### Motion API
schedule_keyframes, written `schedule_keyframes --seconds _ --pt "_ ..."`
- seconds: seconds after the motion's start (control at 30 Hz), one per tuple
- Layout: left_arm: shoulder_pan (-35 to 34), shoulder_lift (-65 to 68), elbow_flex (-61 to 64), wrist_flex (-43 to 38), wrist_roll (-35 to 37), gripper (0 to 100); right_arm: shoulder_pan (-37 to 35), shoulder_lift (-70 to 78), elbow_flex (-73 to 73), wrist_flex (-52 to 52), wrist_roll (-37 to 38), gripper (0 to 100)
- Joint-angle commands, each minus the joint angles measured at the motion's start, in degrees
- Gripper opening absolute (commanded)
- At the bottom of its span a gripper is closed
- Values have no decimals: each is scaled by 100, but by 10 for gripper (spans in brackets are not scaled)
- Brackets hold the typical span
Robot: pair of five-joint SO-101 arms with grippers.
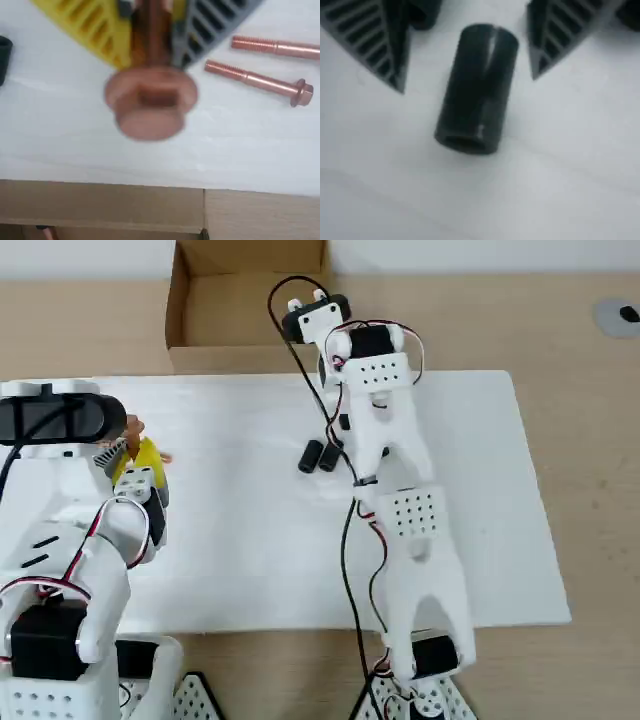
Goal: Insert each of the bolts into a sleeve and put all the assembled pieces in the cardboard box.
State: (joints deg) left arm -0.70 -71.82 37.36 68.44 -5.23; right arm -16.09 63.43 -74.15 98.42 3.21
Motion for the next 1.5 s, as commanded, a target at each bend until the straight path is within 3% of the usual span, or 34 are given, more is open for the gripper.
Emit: schedule_keyframes --seconds 0.0,0.57,1.47 --pt "-70 -57 -18 -88 9 5 110 13 -303 -44 62 201" --pt "-79 -75 -26 220 9 5 330 268 -259 -571 62 202" --pt "-79 -75 -26 457 9 5 303 268 664 -563 352 187"
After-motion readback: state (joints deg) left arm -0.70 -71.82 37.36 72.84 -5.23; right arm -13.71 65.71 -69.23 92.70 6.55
